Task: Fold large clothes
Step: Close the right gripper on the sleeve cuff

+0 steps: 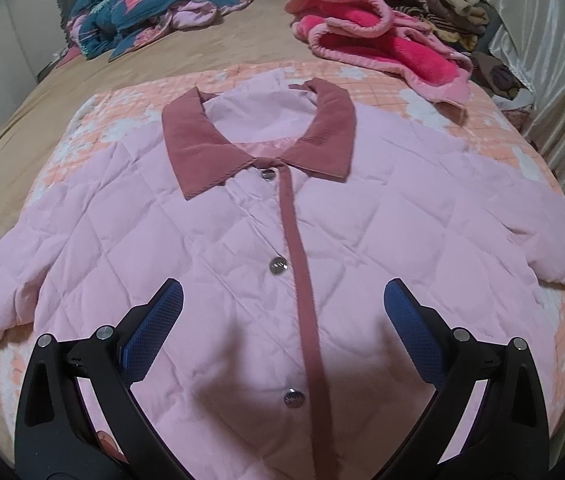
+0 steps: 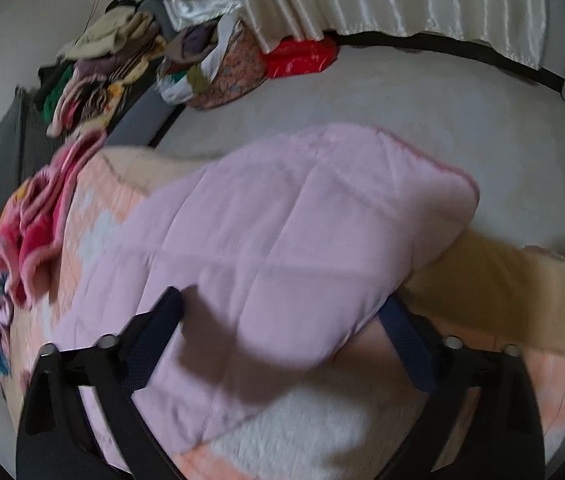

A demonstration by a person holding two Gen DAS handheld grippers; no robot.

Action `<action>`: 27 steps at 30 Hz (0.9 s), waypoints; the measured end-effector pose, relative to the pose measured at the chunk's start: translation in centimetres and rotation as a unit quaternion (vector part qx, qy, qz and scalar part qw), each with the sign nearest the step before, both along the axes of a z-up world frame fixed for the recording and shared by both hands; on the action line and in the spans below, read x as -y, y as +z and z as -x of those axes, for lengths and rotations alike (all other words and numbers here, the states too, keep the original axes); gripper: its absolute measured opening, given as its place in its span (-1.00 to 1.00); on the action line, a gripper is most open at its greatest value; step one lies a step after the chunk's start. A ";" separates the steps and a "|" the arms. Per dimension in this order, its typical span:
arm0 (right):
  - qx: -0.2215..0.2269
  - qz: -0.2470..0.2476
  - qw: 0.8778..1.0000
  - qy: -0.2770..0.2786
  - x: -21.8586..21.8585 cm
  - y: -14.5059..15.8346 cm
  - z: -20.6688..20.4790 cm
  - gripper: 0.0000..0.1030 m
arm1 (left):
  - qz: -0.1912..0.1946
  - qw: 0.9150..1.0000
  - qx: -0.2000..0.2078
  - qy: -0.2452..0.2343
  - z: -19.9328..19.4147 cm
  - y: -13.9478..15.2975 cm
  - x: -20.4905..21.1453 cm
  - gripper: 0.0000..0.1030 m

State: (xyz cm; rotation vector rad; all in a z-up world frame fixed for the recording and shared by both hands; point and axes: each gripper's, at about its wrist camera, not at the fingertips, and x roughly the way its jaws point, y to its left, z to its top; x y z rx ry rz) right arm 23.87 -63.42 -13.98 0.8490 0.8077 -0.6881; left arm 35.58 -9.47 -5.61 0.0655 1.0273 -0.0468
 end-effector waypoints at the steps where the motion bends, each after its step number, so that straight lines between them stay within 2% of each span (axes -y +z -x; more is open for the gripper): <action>1: 0.003 -0.001 1.000 -0.007 0.4 -0.1 0.0 0.41 | -0.003 1.000 0.000 0.001 -0.1 0.0 -0.1 0.83; 2: 0.009 -0.001 1.000 -0.012 0.9 -0.1 0.2 0.14 | -0.007 1.000 -0.002 0.002 -0.1 0.0 -0.3 0.83; 3: 0.015 -0.001 1.000 -0.013 1.1 0.0 0.1 0.05 | -0.011 1.000 -0.003 0.003 -0.1 0.1 -0.5 0.83; 5: 0.019 0.011 1.000 -0.002 1.0 0.8 -0.3 -0.32 | -0.016 1.000 -0.003 0.003 0.1 0.4 -1.0 0.83; 8: 0.041 0.050 0.997 0.037 -0.1 4.0 -1.2 -0.54 | -0.016 1.000 0.003 0.007 0.5 1.3 -1.9 0.83; 13: 0.083 0.121 0.983 0.109 -2.9 10.3 -2.0 -0.63 | -0.007 1.000 0.020 0.008 0.6 3.0 -2.8 0.83; 16: 0.109 0.167 0.967 0.156 -5.9 14.0 -2.5 -0.65 | 0.006 1.000 0.023 0.010 0.5 3.6 -3.0 0.83; 21: 0.143 0.206 0.944 0.216 -9.8 18.0 -3.1 -0.67 | 0.018 0.999 0.036 0.011 0.6 5.1 -3.1 0.83; 27: 0.172 0.234 0.914 0.282 -15.6 21.4 -4.7 -0.68 | 0.028 0.998 0.054 0.012 0.0 7.5 -3.3 0.83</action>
